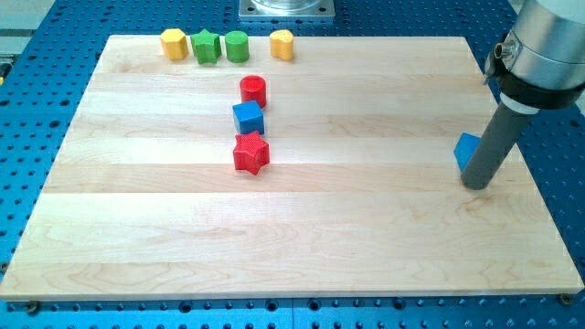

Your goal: Move the blue triangle diagonal to the yellow heart

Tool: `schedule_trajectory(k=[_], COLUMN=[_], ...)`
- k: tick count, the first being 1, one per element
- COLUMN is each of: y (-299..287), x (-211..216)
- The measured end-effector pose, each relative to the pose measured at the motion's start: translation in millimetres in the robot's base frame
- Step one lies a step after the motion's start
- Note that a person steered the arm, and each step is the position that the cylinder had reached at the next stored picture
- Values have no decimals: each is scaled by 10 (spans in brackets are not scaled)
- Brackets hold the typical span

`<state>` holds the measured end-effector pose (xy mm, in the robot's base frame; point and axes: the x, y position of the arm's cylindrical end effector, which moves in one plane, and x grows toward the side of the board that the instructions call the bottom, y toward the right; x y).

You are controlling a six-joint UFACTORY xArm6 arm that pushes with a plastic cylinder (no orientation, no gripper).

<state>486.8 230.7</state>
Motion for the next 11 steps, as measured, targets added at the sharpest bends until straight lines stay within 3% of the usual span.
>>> schedule_trajectory(k=[1,2,3,4,6,8,10,11], y=[69,-160,-8,-396,840,689,70,70], x=[105,-379,-346,164,10,-595,-613,-607])
